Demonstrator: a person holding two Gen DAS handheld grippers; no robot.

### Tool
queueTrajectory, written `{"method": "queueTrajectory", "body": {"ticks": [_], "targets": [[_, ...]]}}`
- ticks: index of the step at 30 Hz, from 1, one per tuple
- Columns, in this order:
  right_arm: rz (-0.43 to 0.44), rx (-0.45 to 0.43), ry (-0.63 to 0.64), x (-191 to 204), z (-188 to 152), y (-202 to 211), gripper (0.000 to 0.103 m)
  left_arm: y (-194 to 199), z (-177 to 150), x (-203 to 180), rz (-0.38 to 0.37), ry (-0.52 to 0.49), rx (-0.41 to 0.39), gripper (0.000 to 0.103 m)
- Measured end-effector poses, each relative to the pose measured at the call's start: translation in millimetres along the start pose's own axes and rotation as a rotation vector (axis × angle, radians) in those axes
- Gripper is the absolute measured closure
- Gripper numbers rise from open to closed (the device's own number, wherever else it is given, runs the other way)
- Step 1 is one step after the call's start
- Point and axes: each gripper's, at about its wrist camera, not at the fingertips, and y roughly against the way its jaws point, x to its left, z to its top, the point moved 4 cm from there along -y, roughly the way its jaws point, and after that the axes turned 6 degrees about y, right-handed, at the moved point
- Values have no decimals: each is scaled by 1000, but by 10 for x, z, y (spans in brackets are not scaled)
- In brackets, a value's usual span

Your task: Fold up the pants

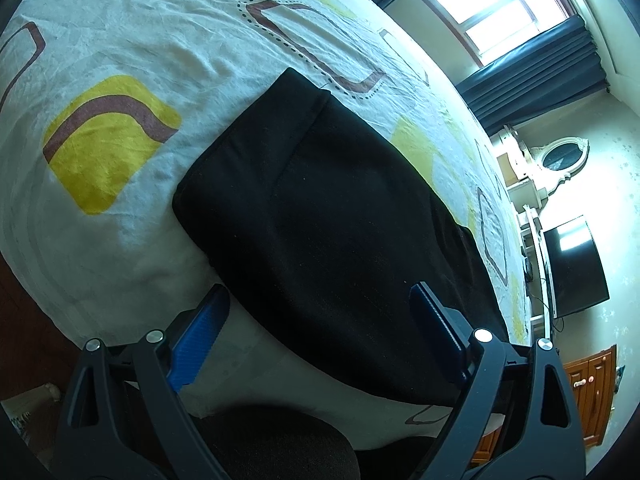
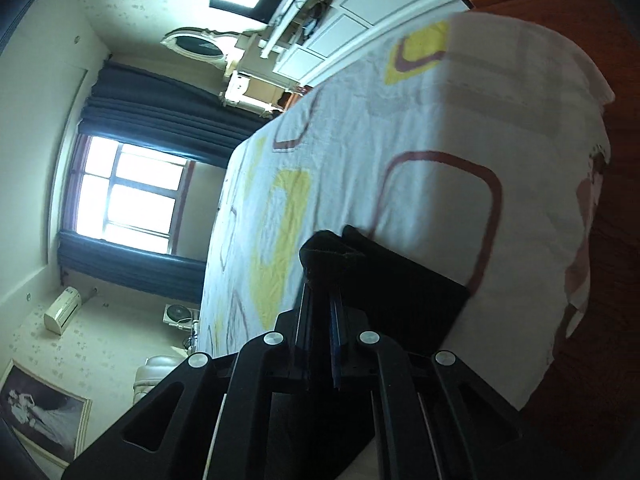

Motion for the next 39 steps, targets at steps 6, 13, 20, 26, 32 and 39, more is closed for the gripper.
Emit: {"method": "queueTrajectory", "body": {"ticks": [6, 13, 20, 26, 32, 39], "targets": [[-64, 8, -70, -480, -81, -145, 96, 46, -49, -104, 9, -49, 3, 12], [-72, -41, -81, -365, 65, -173, 88, 85, -89, -258, 19, -147, 7, 12], [-174, -205, -92, -498, 223, 347, 53, 55, -164, -389, 5, -212, 37, 12], [-151, -86, 191, 152, 308, 31, 53, -26, -199, -391, -19, -180, 68, 12], [-313, 146, 544, 715, 444, -823, 53, -36, -232, -365, -11, -190, 63, 12], [-389, 306, 578, 686, 417, -1357, 74, -90, -281, -375, 31, -216, 62, 12]]}}
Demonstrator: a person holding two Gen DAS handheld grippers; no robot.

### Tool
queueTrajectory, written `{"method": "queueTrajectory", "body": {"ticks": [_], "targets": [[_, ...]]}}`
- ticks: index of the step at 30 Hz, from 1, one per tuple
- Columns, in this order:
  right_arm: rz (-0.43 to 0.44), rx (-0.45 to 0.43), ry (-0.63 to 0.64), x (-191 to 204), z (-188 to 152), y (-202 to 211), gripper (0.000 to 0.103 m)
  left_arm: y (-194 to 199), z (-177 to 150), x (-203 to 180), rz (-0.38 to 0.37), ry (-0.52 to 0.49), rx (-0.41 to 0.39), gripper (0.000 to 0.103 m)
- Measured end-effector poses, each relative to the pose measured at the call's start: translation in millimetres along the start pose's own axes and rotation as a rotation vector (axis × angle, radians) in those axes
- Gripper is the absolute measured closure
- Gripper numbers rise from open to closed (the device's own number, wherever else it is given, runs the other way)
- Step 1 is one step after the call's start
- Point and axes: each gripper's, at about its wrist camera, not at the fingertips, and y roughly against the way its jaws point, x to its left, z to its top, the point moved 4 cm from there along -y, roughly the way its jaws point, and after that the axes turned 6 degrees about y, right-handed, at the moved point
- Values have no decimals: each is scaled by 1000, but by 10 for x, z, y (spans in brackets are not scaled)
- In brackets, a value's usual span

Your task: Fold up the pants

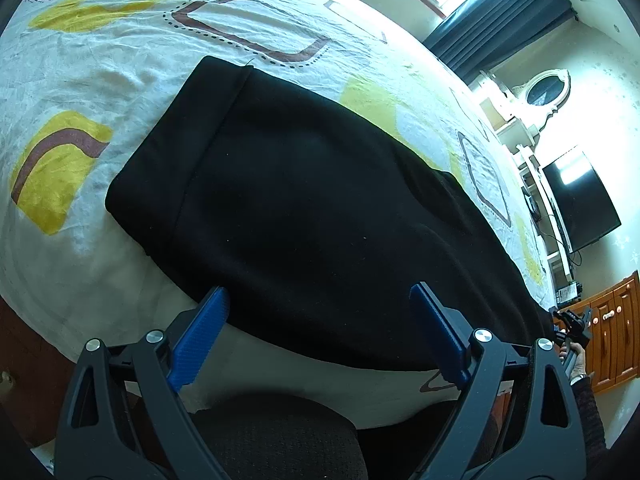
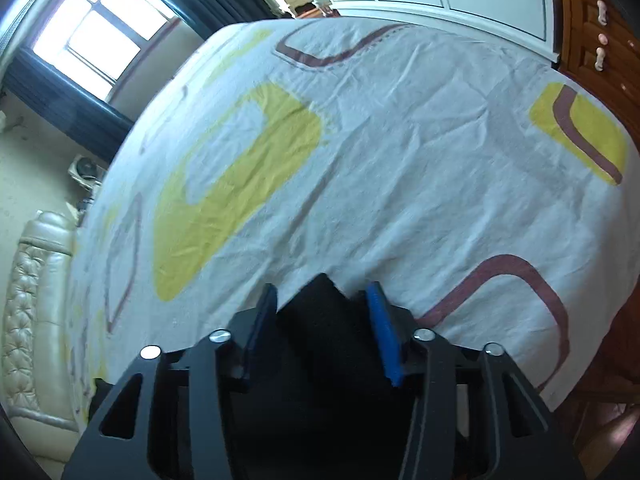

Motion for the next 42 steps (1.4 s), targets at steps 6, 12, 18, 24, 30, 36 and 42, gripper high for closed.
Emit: {"method": "queueTrajectory", "body": {"ticks": [6, 12, 18, 24, 30, 36, 42], "targets": [[-29, -144, -285, -554, -125, 196, 86, -25, 5, 24, -1, 16, 5, 12], [166, -203, -438, -853, -477, 489, 48, -16, 1, 35, -17, 13, 10, 12], [166, -153, -305, -821, -632, 572, 41, 5, -6, 38, -20, 17, 6, 12], [217, -78, -173, -592, -390, 444, 37, 181, 14, -68, -50, -6, -69, 12], [285, 20, -171, -540, -347, 243, 28, 230, 172, -103, -46, -16, -84, 12], [258, 130, -16, -233, -446, 210, 36, 205, 296, -117, -47, -22, -87, 12], [195, 146, -54, -213, -467, 221, 82, 99, 277, -79, -38, -3, -45, 12]]}}
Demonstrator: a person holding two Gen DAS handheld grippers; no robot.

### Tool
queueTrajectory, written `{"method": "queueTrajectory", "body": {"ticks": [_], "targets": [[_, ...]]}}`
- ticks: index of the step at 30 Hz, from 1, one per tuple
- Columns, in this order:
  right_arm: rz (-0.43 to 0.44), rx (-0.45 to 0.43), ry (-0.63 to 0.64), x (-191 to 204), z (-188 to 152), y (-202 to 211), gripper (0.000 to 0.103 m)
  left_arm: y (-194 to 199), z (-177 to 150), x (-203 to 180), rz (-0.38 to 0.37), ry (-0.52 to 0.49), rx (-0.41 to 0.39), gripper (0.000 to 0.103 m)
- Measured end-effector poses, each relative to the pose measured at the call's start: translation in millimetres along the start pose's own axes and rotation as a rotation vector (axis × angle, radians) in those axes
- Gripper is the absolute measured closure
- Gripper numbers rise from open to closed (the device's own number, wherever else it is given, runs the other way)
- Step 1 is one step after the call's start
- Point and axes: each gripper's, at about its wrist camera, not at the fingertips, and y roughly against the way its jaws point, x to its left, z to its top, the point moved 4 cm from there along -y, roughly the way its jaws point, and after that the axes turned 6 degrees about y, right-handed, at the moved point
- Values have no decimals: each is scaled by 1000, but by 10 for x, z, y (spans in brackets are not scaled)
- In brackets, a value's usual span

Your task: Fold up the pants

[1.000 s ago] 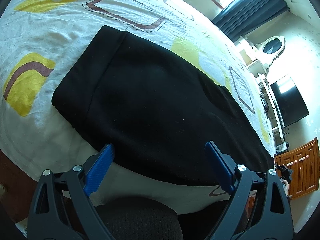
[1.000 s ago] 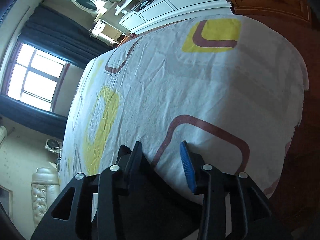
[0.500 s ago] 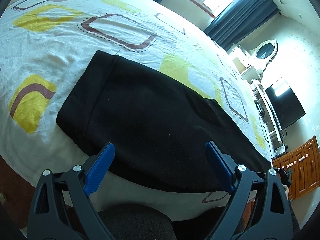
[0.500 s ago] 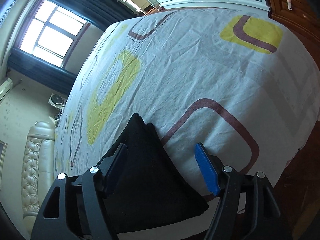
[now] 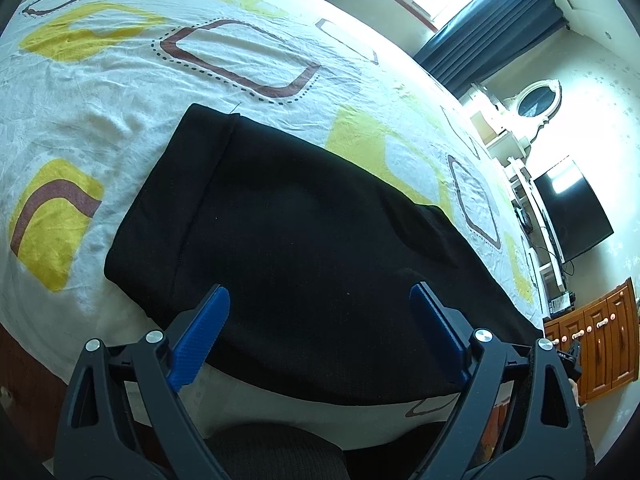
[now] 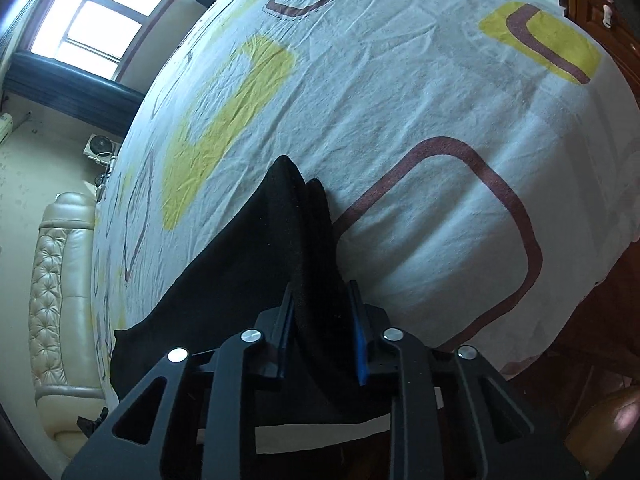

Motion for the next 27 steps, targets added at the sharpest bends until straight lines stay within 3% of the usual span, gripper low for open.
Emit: {"method": "queueTrajectory", "body": {"ticks": [2, 10, 18, 23, 27], "targets": [[31, -9, -8, 84, -25, 36, 83, -14, -8, 22, 4, 6, 7, 12], [289, -92, -47, 665, -135, 402, 83, -8, -7, -62, -20, -12, 24, 12], [443, -89, 76, 1835, -334, 631, 83, -116, -148, -220, -76, -5, 94, 12], [508, -47, 157, 2657, -505, 443, 83, -143, -229, -338, -102, -32, 112, 12], [509, 11, 231, 3252, -693, 145, 83, -143, -255, -379, -122, -35, 122, 12]]}}
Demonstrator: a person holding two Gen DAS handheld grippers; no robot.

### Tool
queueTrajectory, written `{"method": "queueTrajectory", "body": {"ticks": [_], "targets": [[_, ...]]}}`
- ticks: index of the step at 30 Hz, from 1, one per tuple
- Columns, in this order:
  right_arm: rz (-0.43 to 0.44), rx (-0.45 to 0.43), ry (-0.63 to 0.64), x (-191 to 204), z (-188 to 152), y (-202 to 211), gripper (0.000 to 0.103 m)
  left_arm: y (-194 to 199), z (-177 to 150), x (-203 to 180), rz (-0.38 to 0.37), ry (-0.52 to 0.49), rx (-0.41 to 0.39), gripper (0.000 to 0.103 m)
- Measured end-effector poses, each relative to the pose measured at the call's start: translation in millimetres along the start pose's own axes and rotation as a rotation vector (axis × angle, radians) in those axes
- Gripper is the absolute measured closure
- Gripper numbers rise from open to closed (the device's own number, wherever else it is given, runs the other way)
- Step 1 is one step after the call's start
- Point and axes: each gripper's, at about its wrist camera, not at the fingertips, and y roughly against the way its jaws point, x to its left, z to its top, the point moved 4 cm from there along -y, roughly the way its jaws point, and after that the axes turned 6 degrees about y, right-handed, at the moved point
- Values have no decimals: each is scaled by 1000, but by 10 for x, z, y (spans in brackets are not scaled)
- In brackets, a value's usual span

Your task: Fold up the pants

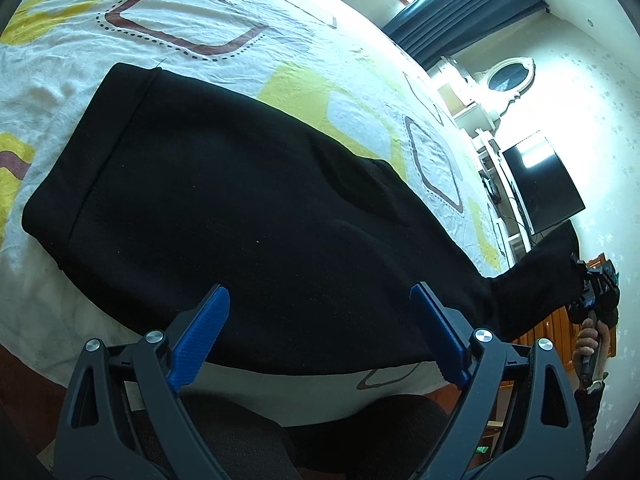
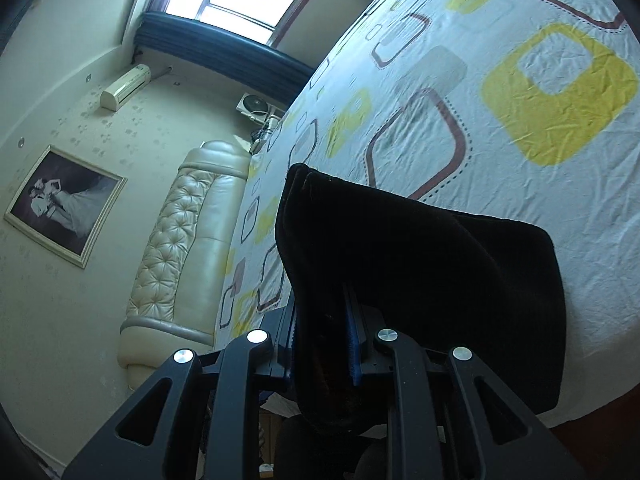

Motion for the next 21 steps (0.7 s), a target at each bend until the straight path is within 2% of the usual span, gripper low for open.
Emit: {"method": "queueTrajectory", "body": {"ticks": [4, 12, 17, 19, 21], "targets": [[-51, 82, 40, 169, -188, -580, 83, -17, 21, -8, -4, 5, 1, 12], [-159, 223, 88, 209, -700, -1559, 83, 0, 41, 37, -23, 39, 6, 12], [-313, 279, 183, 164, -978, -1906, 83, 8, 56, 53, -26, 48, 5, 12], [-356, 279, 200, 144, -1033, -1988, 83, 7, 54, 61, -27, 51, 6, 12], [-375, 275, 191, 106, -1071, -2051, 79, 2, 55, 62, -26, 52, 8, 12]]}}
